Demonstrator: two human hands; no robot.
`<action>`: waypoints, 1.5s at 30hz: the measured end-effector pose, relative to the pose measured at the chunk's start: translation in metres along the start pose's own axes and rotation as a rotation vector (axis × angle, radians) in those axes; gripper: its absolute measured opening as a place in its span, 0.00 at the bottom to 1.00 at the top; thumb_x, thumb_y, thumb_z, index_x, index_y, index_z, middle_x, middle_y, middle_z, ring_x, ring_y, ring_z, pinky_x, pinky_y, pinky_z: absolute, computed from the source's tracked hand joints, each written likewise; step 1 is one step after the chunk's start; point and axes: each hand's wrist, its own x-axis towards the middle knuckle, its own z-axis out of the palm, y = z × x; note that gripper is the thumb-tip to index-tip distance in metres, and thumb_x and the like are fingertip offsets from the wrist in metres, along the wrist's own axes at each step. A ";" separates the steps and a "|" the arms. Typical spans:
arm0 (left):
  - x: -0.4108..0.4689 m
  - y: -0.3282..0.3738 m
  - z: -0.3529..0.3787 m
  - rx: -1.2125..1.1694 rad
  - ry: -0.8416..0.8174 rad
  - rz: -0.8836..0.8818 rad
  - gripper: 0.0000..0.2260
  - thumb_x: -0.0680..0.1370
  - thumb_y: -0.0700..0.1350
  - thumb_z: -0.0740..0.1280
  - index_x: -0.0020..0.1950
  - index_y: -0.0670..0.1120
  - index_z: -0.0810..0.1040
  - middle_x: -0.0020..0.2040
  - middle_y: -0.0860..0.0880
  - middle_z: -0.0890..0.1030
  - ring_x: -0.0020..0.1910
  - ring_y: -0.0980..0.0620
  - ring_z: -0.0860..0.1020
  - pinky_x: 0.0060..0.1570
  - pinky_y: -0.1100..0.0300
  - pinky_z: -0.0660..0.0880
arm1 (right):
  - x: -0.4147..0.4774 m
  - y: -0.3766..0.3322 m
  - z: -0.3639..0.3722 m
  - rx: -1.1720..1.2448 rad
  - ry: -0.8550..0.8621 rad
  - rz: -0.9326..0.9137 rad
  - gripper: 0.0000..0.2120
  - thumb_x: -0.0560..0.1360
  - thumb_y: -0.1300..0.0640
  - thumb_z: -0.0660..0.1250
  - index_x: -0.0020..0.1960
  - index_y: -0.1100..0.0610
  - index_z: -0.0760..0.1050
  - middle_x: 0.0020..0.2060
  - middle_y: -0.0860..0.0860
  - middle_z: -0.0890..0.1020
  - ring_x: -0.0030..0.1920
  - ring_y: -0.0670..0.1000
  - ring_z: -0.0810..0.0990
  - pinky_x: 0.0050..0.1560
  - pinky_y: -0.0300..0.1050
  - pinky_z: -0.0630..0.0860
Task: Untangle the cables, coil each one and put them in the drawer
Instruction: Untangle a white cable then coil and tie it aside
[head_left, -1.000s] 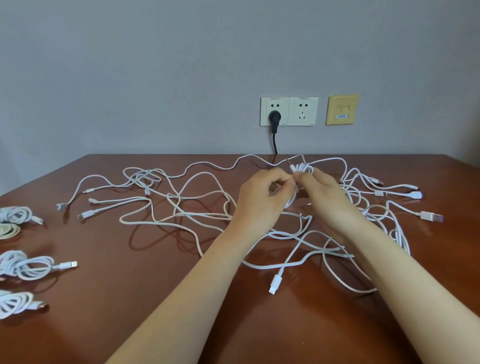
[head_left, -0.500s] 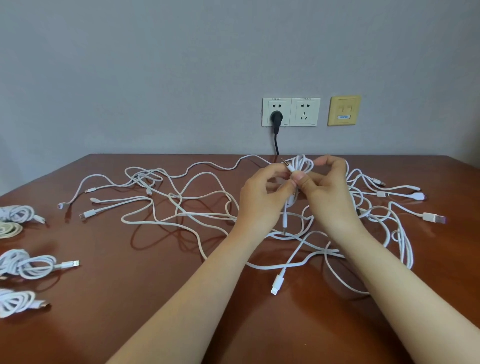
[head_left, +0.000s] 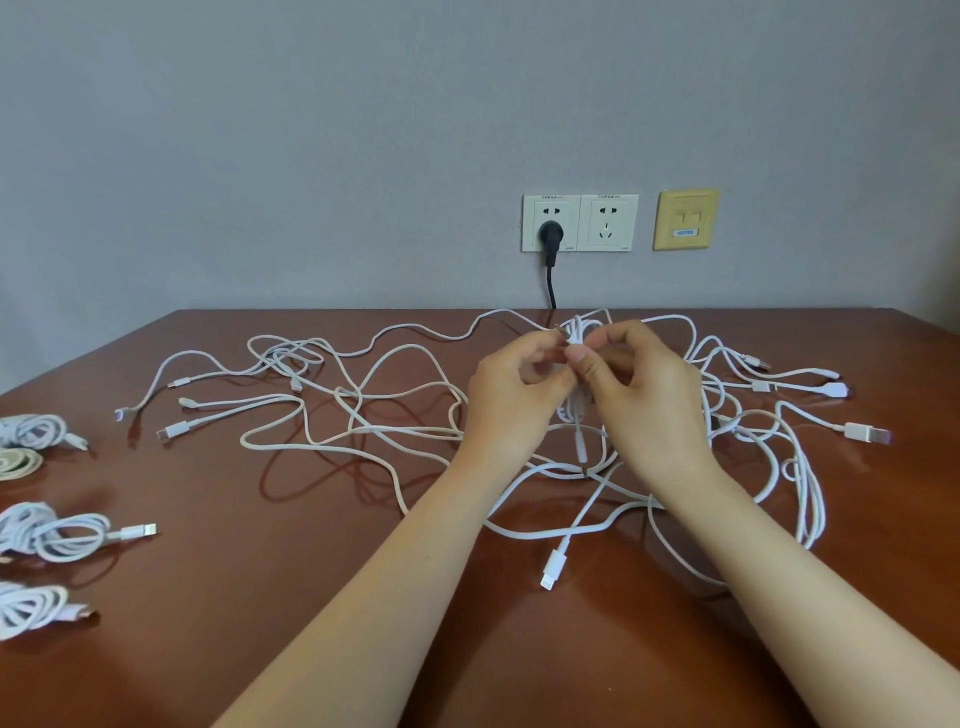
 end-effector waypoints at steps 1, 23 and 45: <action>-0.001 0.001 -0.001 -0.021 -0.018 -0.010 0.10 0.75 0.38 0.69 0.55 0.46 0.81 0.45 0.52 0.82 0.40 0.62 0.78 0.45 0.66 0.75 | 0.000 0.000 -0.001 -0.011 -0.003 -0.008 0.05 0.75 0.54 0.67 0.45 0.52 0.71 0.30 0.43 0.77 0.31 0.40 0.76 0.35 0.28 0.68; 0.001 0.014 -0.013 -0.057 -0.040 -0.093 0.09 0.71 0.39 0.73 0.42 0.54 0.81 0.38 0.55 0.81 0.41 0.58 0.79 0.46 0.65 0.76 | -0.001 -0.011 -0.005 0.047 0.041 0.004 0.06 0.73 0.58 0.69 0.47 0.56 0.83 0.36 0.42 0.80 0.39 0.42 0.78 0.44 0.32 0.72; 0.003 0.015 -0.011 -0.105 0.004 -0.090 0.06 0.76 0.44 0.68 0.39 0.50 0.81 0.29 0.55 0.80 0.29 0.61 0.79 0.44 0.63 0.79 | 0.000 -0.019 -0.009 0.093 0.145 -0.046 0.10 0.72 0.60 0.71 0.40 0.47 0.74 0.29 0.38 0.78 0.32 0.41 0.80 0.41 0.41 0.77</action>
